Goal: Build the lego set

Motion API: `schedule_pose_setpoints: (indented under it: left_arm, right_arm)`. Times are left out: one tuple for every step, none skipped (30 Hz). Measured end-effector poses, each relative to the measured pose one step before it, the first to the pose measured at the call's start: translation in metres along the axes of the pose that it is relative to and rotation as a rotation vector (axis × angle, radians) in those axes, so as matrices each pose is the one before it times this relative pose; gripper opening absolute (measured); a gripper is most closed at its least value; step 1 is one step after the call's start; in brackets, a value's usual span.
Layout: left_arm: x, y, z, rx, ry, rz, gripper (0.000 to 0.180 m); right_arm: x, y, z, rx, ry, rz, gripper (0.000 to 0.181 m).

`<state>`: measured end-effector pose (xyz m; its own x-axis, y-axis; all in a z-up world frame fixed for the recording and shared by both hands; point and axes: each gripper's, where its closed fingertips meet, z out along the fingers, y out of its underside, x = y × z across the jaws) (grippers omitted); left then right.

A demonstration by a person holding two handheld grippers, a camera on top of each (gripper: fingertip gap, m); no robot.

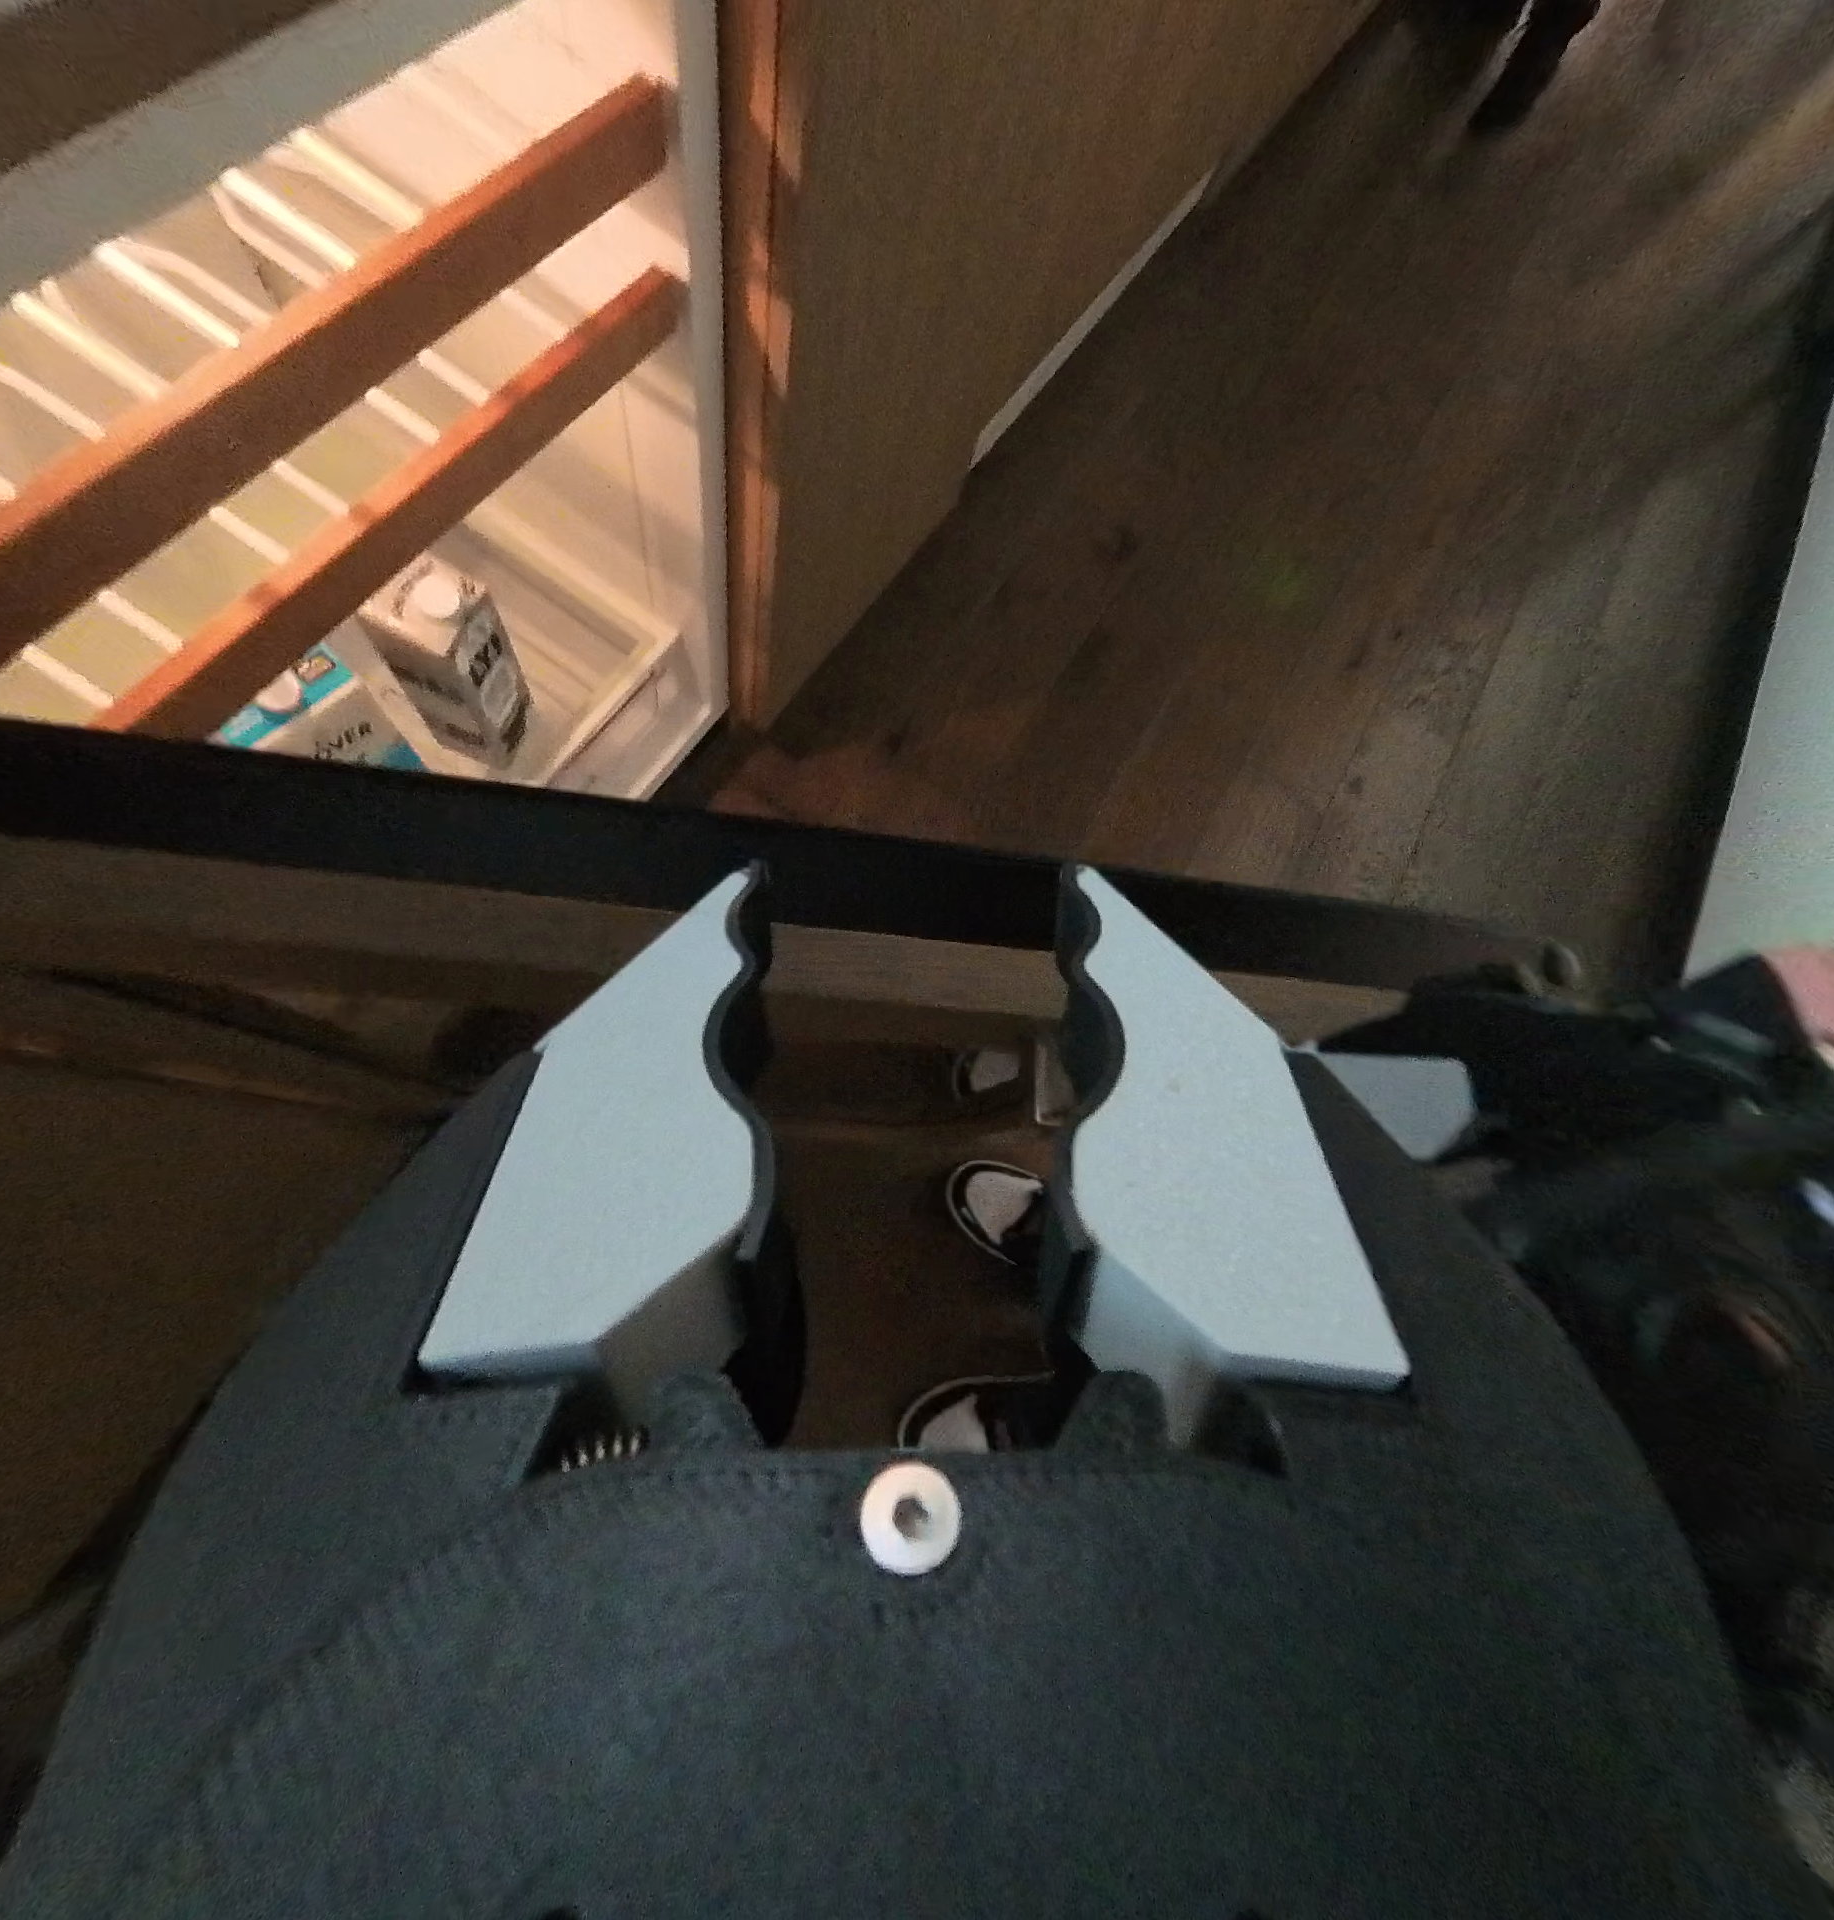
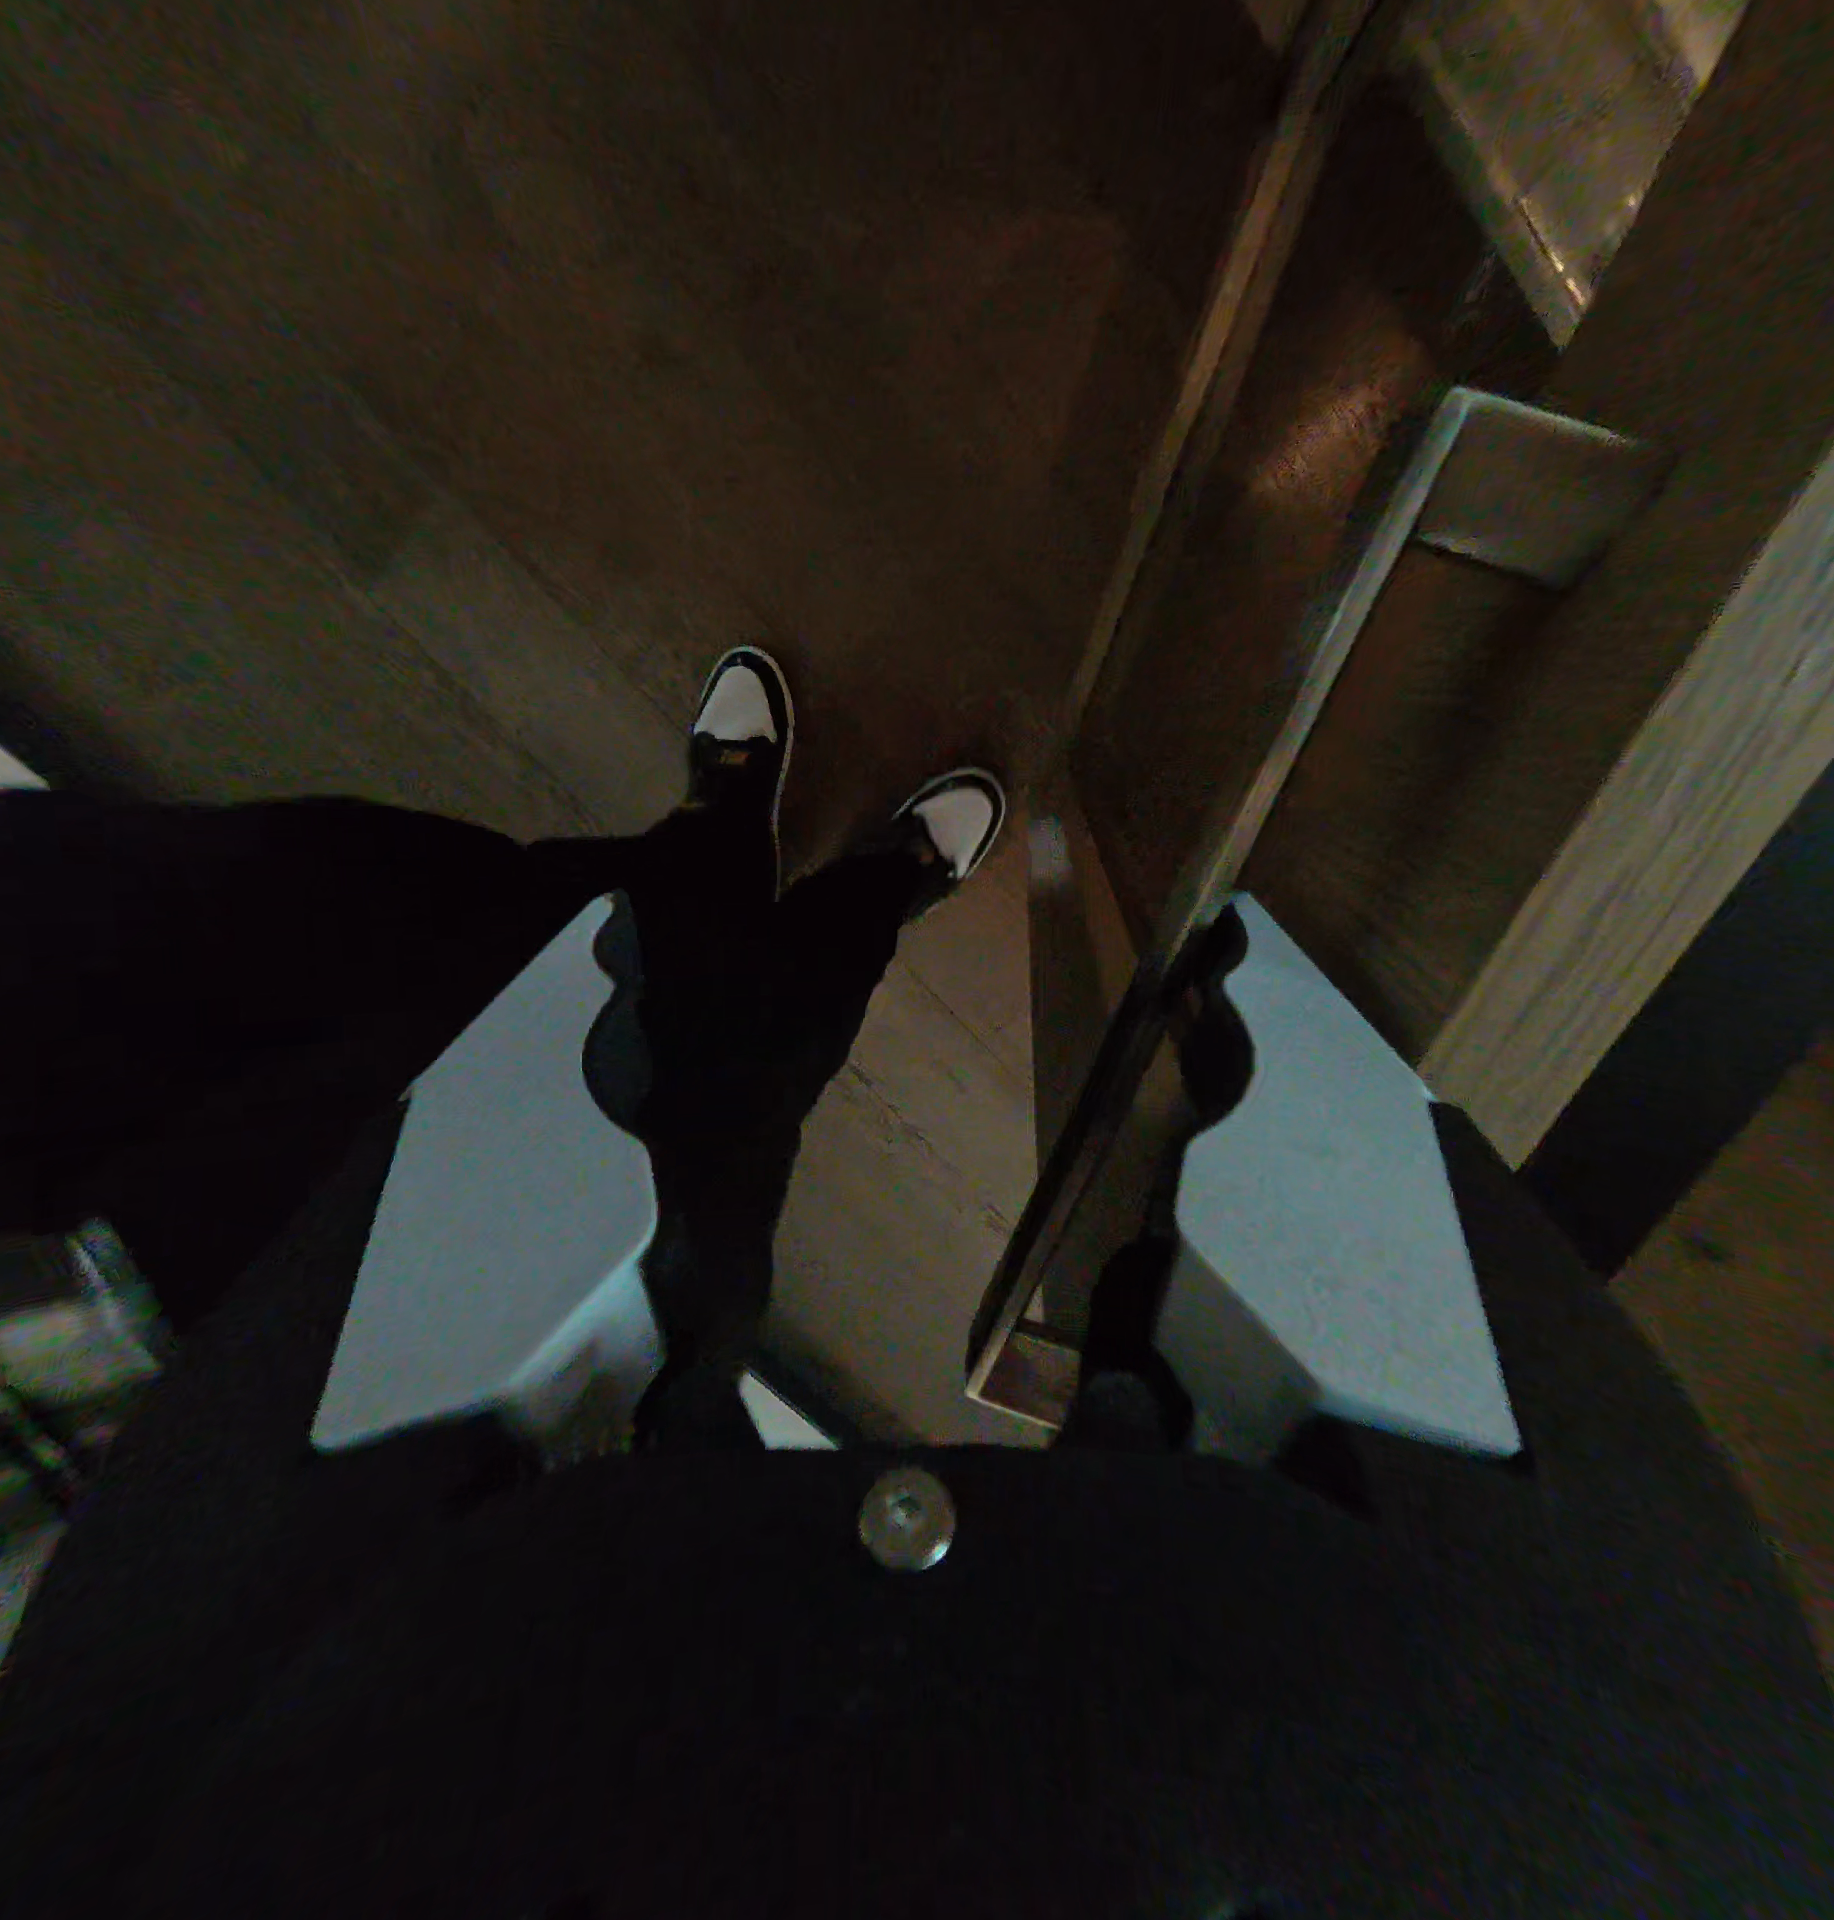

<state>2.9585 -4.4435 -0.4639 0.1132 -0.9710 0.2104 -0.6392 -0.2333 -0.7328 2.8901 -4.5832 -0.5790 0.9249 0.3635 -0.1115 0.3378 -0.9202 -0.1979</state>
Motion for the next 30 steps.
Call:
schedule_pose_setpoints:
  left_arm:
    - [-0.00300,0.00771,0.00149,-0.0015,0.0029,-0.0164,0.054]
    - [-0.00344,0.00929,0.00231,-0.0138,0.0003,-0.0197,0.056]
    - [-0.00374,0.00859,0.00228,-0.0109,-0.0054,-0.0131,0.059]
    - [-0.00130,0.00722,0.00228,-0.0022,0.0042,-0.0024,0.059]
    - [0.00032,0.00787,0.00281,-0.0090,0.0076,-0.0039,0.059]
    - [0.00139,0.00757,0.00312,-0.0118,0.0068,-0.0072,0.061]
    - [0.00257,0.00589,0.00283,-0.0071,0.0049,0.0061,0.061]
    - [0.00259,0.00474,0.00231,-0.0063,-0.0009,0.0158,0.061]
    - [0.00241,0.00170,0.00049,0.0032,-0.0053,0.0085,0.061]
    - [0.00325,-0.00384,-0.00196,0.0250,-0.0009,0.0022,0.060]
    - [0.00310,-0.00615,-0.00257,0.0268,-0.0006,0.0012,0.059]
    - [0.00229,-0.00605,-0.00163,0.0169,-0.0025,0.0060,0.059]
    - [0.00278,-0.00477,0.00033,0.0023,0.0030,0.0112,0.059]
    - [0.00325,-0.00314,0.00287,-0.0134,0.0094,0.0117,0.059]
    - [0.00347,-0.00172,0.00461,-0.0215,0.0102,0.0150,0.059]
    - [0.00383,0.00056,0.00587,-0.0328,0.0111,0.0199,0.059]
    - [0.00208,0.00333,0.00625,-0.0442,-0.0014,0.0183,0.058]
    - [-0.00049,0.00634,0.00603,-0.0539,-0.0169,0.0143,0.057]
    - [0.00094,0.00873,0.00623,-0.0596,-0.0048,0.0084,0.057]
    - [0.00088,0.00917,0.00582,-0.0496,-0.0020,0.0013,0.058]
    - [-0.00079,0.00869,0.00470,-0.0366,-0.0127,0.0045,0.057]
    - [-0.00269,0.00245,0.00031,0.0004,-0.0326,0.0274,0.050]
    - [-0.00067,0.00193,-0.00023,-0.0029,-0.0158,0.0205,0.049]
    - [-0.00062,0.00282,-0.00003,-0.0151,-0.0109,0.0167,0.047]
    - [-0.00097,0.00206,-0.00026,-0.0095,-0.0083,0.0064,0.046]
    - [-0.00225,0.00206,-0.00077,-0.0024,-0.0130,0.0010,0.043]
    - [-0.00344,0.00301,-0.00098,-0.0030,-0.0213,0.0065,0.039]
    - [-0.00014,-0.00036,-0.00095,0.0190,-0.0052,0.0121,0.037]
    - [0.00019,0.00076,0.00001,0.0014,-0.0109,0.0151,0.038]
    - [0.00153,0.00203,0.00053,-0.0180,-0.0042,0.0156,0.037]
  right_arm:
    - [-0.01020,-0.00605,0.00225,0.0199,0.0028,0.0212,0.107]
    - [-0.01101,-0.00420,0.00244,0.0139,-0.0050,0.0136,0.113]
    - [-0.01102,-0.00310,0.00157,0.0017,-0.0124,0.0169,0.119]
    - [-0.00967,-0.00277,-0.00094,-0.0071,-0.0066,0.0164,0.121]
    - [-0.00972,-0.00512,-0.00417,0.0083,-0.0128,0.0085,0.120]
    - [-0.01063,-0.00368,-0.00422,-0.0033,-0.0351,0.0151,0.122]
    - [-0.00831,-0.00320,-0.00438,-0.0058,-0.0361,0.0207,0.121]
    - [-0.00560,-0.00517,-0.00609,0.0205,-0.0210,-0.0004,0.117]
    - [-0.00546,-0.00207,-0.00608,0.0112,-0.0229,-0.0110,0.111]
    - [-0.00672,0.00165,-0.00584,-0.0039,-0.0377,-0.0036,0.108]
    - [-0.00789,0.00038,-0.00768,0.0164,-0.0526,0.0065,0.108]
    - [-0.00894,-0.00113,-0.01139,0.0361,-0.0552,-0.0050,0.101]
    - [-0.00863,0.00182,-0.01299,0.0240,-0.0504,-0.0131,0.090]
    - [-0.00734,0.00202,-0.01279,0.0248,-0.0478,-0.0061,0.087]
    - [-0.00498,-0.00058,-0.01318,0.0519,-0.0387,-0.0007,0.082]
    - [-0.00429,0.00143,-0.01277,0.0412,-0.0435,0.0142,0.071]
    - [-0.00182,0.00282,-0.01128,0.0283,-0.0374,0.0249,0.067]
    - [0.00255,0.00171,-0.01051,0.0334,-0.0117,0.0163,0.061]
    - [0.00851,-0.00016,-0.01013,0.0460,0.0244,0.0084,0.056]
    - [0.01013,-0.00018,-0.00865,0.0407,0.0283,0.0064,0.056]
    - [0.01087,-0.00123,-0.00773,0.0404,0.0318,0.0086,0.059]
    - [0.01247,-0.00327,-0.00717,0.0440,0.0427,0.0105,0.064]
    - [0.01192,-0.00429,-0.00592,0.0421,0.0394,0.0078,0.068]
    - [0.01172,-0.00444,-0.00403,0.0372,0.0351,0.0041,0.070]
    - [0.01233,-0.00482,-0.00215,0.0374,0.0330,0.0049,0.069]
    - [0.01278,-0.00610,-0.00049,0.0437,0.0319,0.0060,0.069]
    - [0.01339,-0.00652,0.00216,0.0453,0.0320,-0.0009,0.072]
    - [0.01460,-0.00353,0.00559,0.0276,0.0332,-0.0083,0.075]
    - [0.01458,-0.00106,0.00872,0.0061,0.0266,-0.0053,0.079]
    - [0.01331,-0.00160,0.01063,0.0054,0.0162,-0.0060,0.085]
